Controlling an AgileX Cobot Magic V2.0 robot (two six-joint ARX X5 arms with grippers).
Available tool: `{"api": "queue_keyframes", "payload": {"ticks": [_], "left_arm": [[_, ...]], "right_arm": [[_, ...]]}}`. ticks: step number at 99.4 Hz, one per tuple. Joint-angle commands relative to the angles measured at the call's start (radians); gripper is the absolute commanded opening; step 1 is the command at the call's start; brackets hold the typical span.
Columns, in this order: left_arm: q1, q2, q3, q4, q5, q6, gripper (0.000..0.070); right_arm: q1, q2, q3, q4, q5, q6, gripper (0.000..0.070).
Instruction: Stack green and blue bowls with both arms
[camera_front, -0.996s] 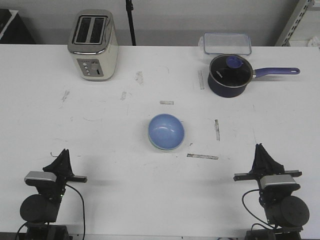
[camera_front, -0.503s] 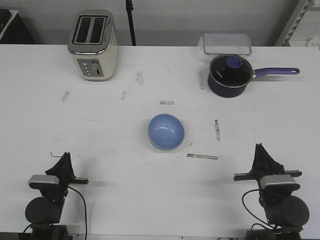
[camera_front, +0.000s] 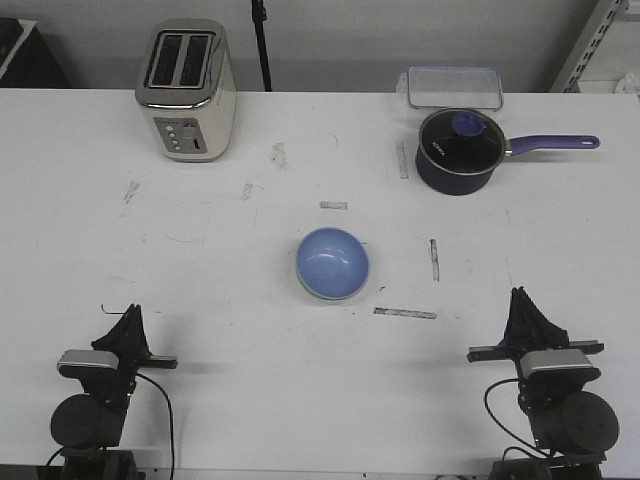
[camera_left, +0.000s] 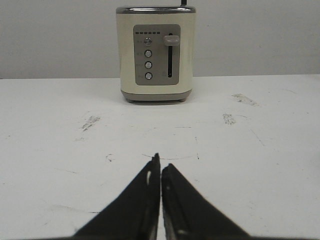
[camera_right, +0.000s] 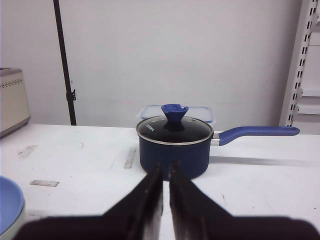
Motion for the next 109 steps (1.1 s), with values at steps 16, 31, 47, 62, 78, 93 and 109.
{"api": "queue_keyframes", "payload": {"ticks": [16,31,47,62,78,93,109], "left_arm": [[0.001,-0.002,-0.023,0.015,-0.003,0.005,0.0001],[0.001,-0.002,-0.023,0.015,-0.003,0.005,0.0001],[0.001,-0.002,-0.023,0.015,-0.003,0.005,0.0001],[0.001,-0.002,-0.023,0.015,-0.003,0.005,0.0001],[0.001,-0.002,-0.023,0.015,-0.003,0.005,0.0001],[0.001,-0.002,-0.023,0.015,-0.003,0.005,0.0001],[0.001,-0.002,-0.023,0.015,-0.003,0.005,0.0001]], "right_arm": [[0.002,-0.002,0.004,0.015,0.002,0.016,0.0015],[0.002,-0.002,0.004,0.015,0.003,0.016,0.0015],[0.002,-0.002,0.004,0.015,0.002,0.016,0.0015],[0.002,-0.002,0.004,0.015,0.002,0.016,0.0015],[0.002,-0.002,0.004,0.011,0.013,0.016,0.0017],[0.000,-0.022,-0.006,0.009,0.030,0.016,0.0015],[-0.022,-0.089,-0.090,0.055,0.056,0.016,0.0014]]}}
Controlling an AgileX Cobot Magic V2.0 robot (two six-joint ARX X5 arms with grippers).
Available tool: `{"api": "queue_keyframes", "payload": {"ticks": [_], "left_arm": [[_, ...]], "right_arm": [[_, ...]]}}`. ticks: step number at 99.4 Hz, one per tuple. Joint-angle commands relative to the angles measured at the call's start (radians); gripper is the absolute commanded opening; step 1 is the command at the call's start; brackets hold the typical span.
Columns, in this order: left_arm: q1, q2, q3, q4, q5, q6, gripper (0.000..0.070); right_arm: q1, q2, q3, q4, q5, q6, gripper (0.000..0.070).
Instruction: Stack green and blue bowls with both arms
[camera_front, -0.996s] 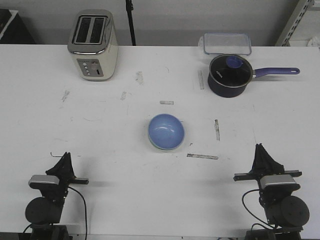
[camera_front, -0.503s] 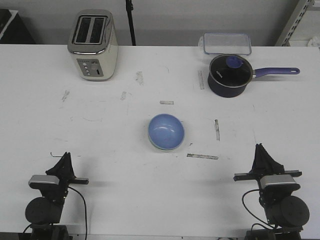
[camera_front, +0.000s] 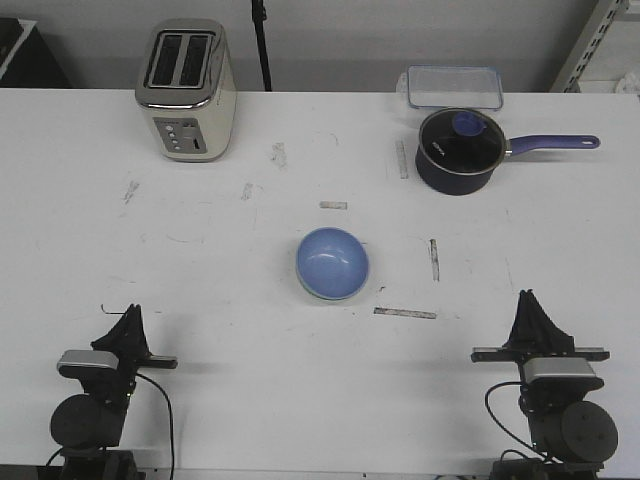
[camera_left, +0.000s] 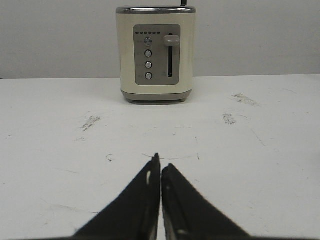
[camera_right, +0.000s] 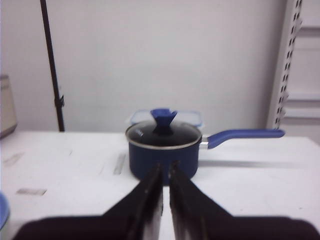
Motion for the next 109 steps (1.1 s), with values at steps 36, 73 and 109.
{"api": "queue_keyframes", "payload": {"ticks": [36,73,109], "left_arm": [[0.001,-0.002,-0.023,0.015,-0.003,0.006,0.0001],[0.001,-0.002,-0.023,0.015,-0.003,0.006,0.0002],[0.001,-0.002,-0.023,0.015,-0.003,0.006,0.0001]], "right_arm": [[-0.039,-0.172,-0.248,0.091,-0.043,0.024,0.0013],[-0.039,-0.172,-0.291,0.089,-0.051,0.026,0.0014],[-0.039,-0.172,-0.291,0.089,-0.050,0.026,0.0014]]}}
